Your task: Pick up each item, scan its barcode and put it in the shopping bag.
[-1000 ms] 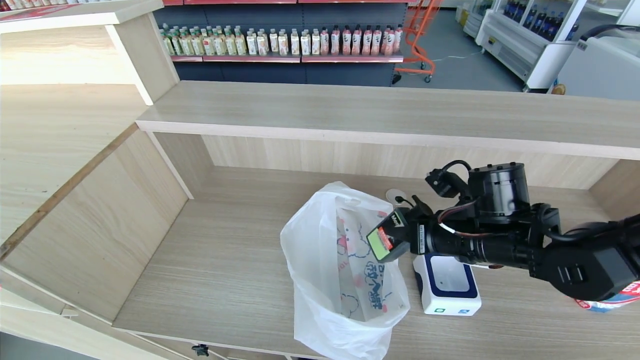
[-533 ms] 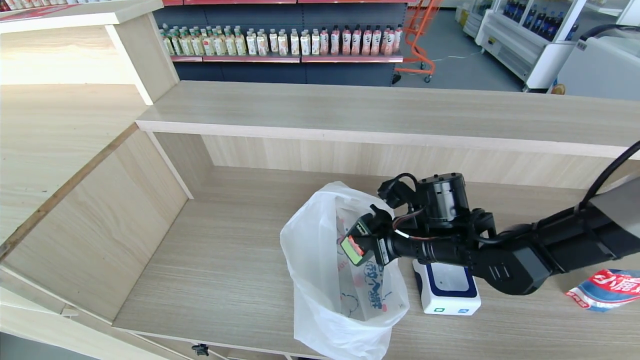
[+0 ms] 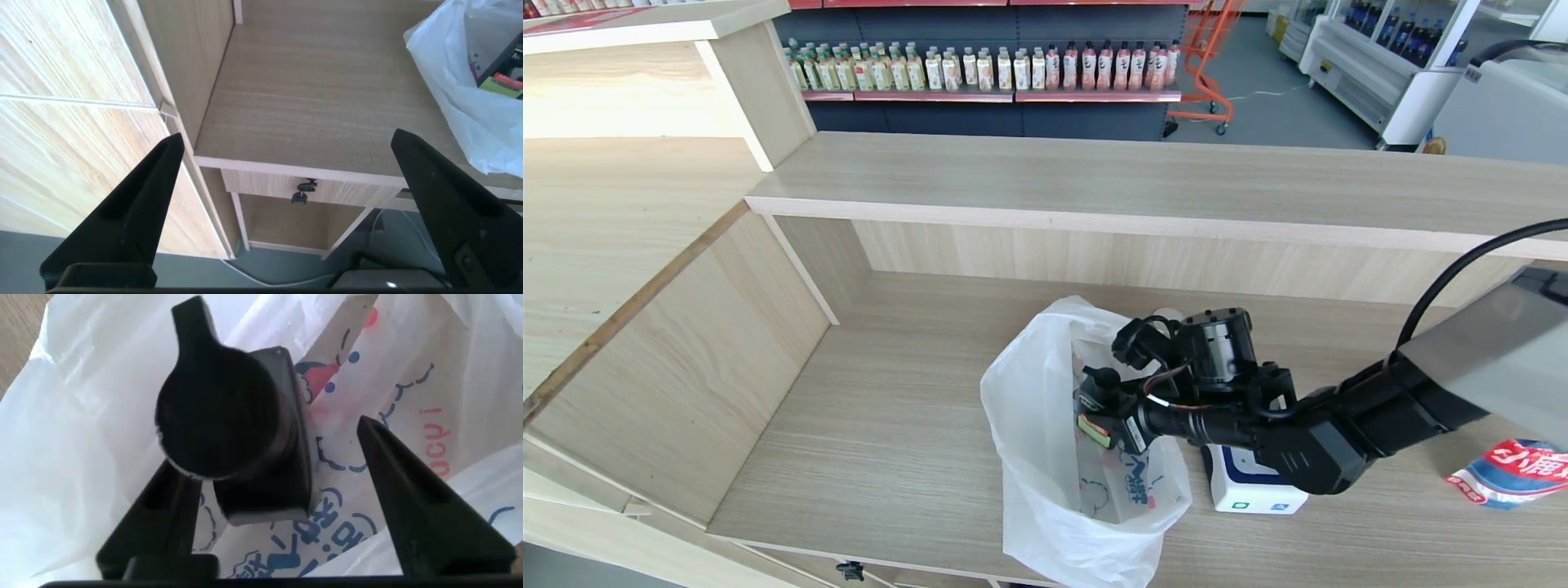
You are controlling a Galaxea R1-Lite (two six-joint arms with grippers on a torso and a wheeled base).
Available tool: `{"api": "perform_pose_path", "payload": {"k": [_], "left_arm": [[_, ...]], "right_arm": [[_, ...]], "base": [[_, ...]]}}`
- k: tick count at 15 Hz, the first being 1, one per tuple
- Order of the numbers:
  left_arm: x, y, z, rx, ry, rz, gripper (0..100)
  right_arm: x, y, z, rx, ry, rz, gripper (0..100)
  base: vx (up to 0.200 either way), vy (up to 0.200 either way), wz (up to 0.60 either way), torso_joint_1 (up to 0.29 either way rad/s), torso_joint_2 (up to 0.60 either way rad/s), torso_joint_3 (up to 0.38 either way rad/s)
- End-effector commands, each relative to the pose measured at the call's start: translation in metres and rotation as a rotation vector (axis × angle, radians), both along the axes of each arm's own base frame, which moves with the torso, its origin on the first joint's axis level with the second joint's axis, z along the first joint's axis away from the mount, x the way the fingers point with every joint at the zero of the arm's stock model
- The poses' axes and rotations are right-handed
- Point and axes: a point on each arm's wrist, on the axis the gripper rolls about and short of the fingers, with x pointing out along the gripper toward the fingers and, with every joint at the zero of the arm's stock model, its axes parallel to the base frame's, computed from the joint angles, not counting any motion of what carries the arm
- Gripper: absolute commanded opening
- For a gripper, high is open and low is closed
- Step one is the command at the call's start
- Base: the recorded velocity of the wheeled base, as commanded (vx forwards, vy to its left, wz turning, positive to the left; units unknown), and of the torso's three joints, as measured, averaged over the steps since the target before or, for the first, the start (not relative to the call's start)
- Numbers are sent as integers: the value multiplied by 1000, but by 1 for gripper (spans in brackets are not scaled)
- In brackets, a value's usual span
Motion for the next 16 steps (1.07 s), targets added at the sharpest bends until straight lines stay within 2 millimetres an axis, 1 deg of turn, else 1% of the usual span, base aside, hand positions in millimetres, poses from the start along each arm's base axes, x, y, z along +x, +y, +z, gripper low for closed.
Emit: {"api": "perform_pose_path", "payload": {"k": [1, 3, 4, 5, 6, 7, 9, 10, 11, 12, 13, 15, 16], "left_arm": [[0, 0, 0, 0, 0, 0, 100], [0, 0, 0, 0, 0, 0, 100], [0, 0, 0, 0, 0, 0, 100], [0, 0, 0, 0, 0, 0, 100], [0, 0, 0, 0, 0, 2, 100], [0, 0, 0, 0, 0, 0, 100], [0, 0, 0, 0, 0, 0, 100], [0, 0, 0, 0, 0, 2, 100], [0, 0, 0, 0, 0, 0, 100], [0, 0, 0, 0, 0, 0, 100], [0, 0, 0, 0, 0, 2, 100], [0, 0, 0, 1, 0, 0, 100], [0, 0, 0, 0, 0, 0, 100]], "right_arm": [[-5, -1, 8, 58, 34, -26, 100], [-17, -13, 26, 216, 143, -127, 100], [-18, -19, 30, 252, 162, -158, 100], [-23, -40, 48, 349, 193, -237, 100], [-31, -56, 63, 424, 208, -288, 100], [-43, -71, 80, 486, 216, -314, 100], [-87, -106, 118, 577, 224, -278, 100], [-105, -120, 132, 588, 199, -293, 100], [-118, -132, 143, 600, 171, -314, 100], [-123, -138, 146, 597, 160, -334, 100], [-138, -155, 153, 584, 137, -387, 100], [-150, -169, 154, 577, 146, -450, 100], [-153, -174, 152, 578, 146, -478, 100]], "base": [[0, 0, 0, 0, 0, 0], [0, 0, 0, 0, 0, 0], [0, 0, 0, 0, 0, 0], [0, 0, 0, 0, 0, 0], [0, 0, 0, 0, 0, 0], [0, 0, 0, 0, 0, 0], [0, 0, 0, 0, 0, 0], [0, 0, 0, 0, 0, 0], [0, 0, 0, 0, 0, 0], [0, 0, 0, 0, 0, 0], [0, 0, 0, 0, 0, 0], [0, 0, 0, 0, 0, 0], [0, 0, 0, 0, 0, 0]]}}
